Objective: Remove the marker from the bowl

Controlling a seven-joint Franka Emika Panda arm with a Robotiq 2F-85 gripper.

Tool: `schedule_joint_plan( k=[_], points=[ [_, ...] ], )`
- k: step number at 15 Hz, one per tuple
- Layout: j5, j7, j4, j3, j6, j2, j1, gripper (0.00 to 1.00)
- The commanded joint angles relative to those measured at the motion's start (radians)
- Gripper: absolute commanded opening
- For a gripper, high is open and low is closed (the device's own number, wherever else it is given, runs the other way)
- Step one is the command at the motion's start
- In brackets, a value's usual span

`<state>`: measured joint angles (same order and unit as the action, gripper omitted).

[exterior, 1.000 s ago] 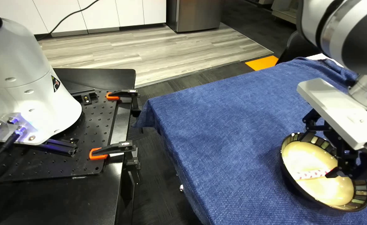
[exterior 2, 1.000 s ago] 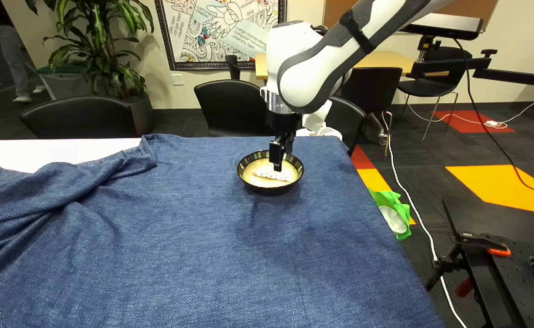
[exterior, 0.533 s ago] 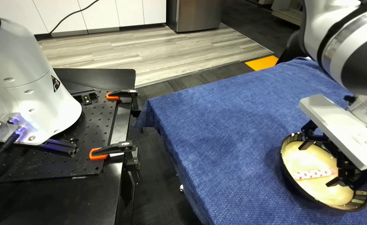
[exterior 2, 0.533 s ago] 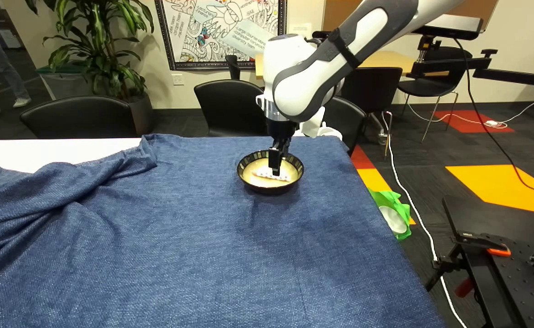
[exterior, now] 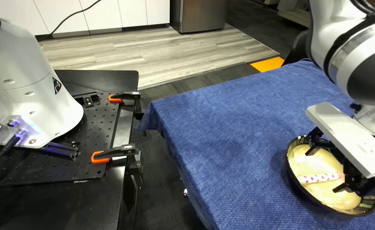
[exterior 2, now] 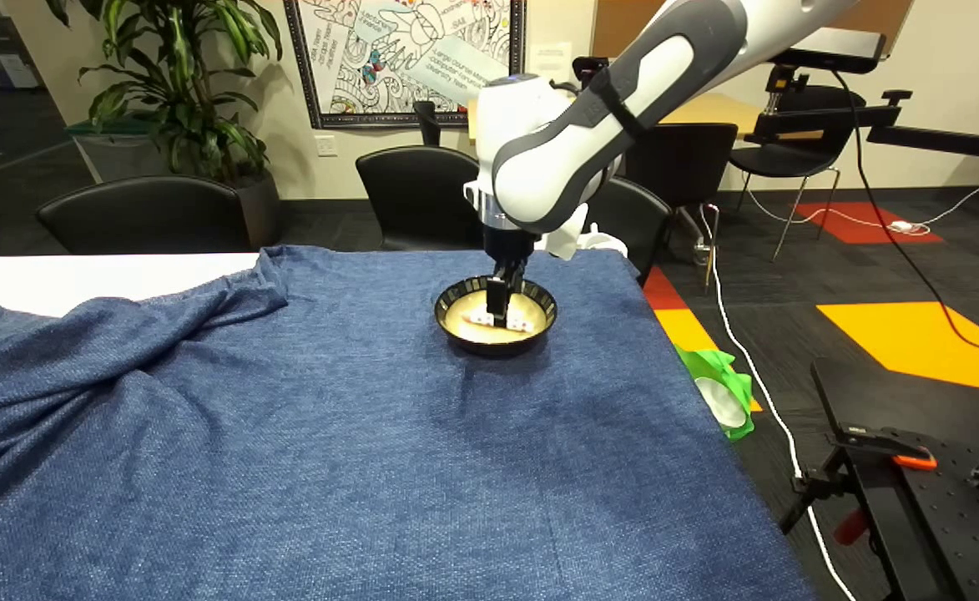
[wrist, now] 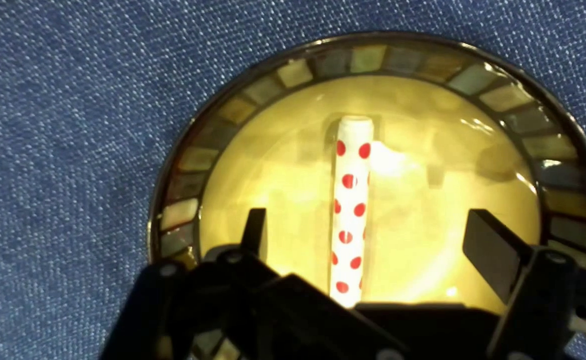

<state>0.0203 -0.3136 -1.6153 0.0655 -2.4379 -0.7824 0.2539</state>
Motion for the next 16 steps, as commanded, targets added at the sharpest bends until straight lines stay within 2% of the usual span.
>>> schedule_joint_plan(
  k=[1, 11, 12, 13, 15, 16],
  points=[
    [-0.003, -0.005, 0.005, -0.014, -0.02, -0.004, 0.013, 1.0],
    [-0.005, -0.029, 0.048, -0.047, -0.07, -0.062, 0.022, 1.0],
    [-0.003, -0.027, 0.056, -0.047, -0.075, -0.071, 0.021, 0.98],
    [-0.003, -0.023, 0.065, -0.046, -0.078, -0.079, 0.02, 0.79],
    [-0.002, -0.02, 0.082, -0.046, -0.082, -0.094, 0.019, 0.69],
    [-0.002, -0.018, 0.091, -0.046, -0.082, -0.1, 0.019, 0.6]
  ],
)
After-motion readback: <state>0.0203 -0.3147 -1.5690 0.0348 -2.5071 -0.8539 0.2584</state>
